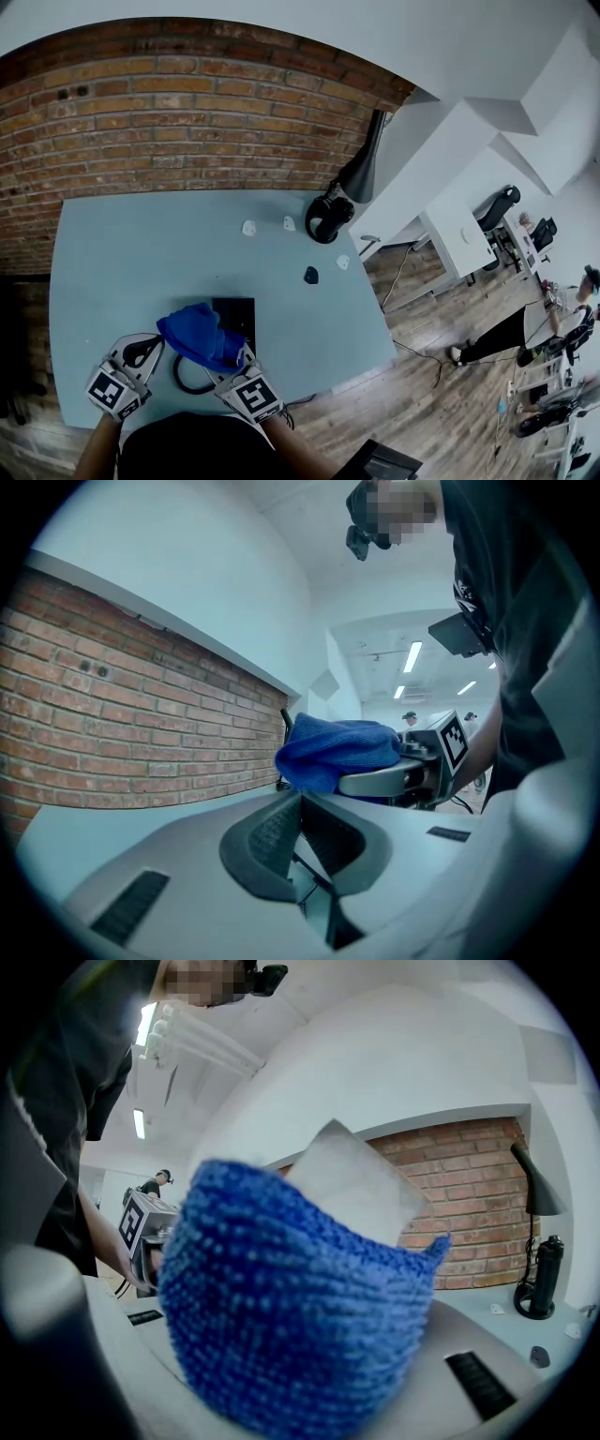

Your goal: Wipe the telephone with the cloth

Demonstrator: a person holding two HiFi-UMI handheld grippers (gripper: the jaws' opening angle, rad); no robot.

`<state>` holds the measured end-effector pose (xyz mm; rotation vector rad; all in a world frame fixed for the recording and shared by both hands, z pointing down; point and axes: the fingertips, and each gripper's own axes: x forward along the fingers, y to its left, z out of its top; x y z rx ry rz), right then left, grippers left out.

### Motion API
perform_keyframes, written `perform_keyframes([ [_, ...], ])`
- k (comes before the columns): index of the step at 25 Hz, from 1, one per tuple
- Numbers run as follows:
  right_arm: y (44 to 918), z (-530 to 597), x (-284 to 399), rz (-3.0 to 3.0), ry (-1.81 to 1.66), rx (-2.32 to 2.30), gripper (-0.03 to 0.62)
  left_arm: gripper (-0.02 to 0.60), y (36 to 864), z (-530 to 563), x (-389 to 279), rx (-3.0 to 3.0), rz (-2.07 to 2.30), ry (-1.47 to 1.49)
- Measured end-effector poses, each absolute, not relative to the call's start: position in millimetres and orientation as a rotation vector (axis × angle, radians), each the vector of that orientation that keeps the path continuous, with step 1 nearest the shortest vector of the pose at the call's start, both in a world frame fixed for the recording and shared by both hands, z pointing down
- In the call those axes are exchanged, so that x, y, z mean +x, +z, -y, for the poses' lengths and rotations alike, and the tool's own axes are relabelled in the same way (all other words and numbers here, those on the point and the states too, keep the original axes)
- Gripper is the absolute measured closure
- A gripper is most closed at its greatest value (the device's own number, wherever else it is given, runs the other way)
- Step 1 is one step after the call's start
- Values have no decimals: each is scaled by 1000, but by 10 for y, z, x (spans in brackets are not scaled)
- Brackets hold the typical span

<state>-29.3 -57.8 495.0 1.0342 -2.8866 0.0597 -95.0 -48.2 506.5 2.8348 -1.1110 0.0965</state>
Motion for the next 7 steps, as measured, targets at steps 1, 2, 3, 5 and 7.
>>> perform_keyframes([
  [1, 4950, 576, -295, 2886, 60, 1033, 465, 560, 5067, 480, -949, 2833, 1111, 96],
  [2, 4949, 576, -297, 2887, 56, 1029, 465, 560, 5063, 480, -948, 2832, 1110, 95],
  [3, 4947, 577, -299, 2887, 50, 1026, 465, 561, 5055, 482, -948, 2831, 1110, 94],
  [5, 4947, 575, -302, 2884, 47, 1022, 465, 560, 5039, 483, -946, 2829, 1109, 95],
  [7, 4953, 569, -306, 2878, 48, 1020, 467, 560, 5029, 479, -945, 2827, 1108, 97],
])
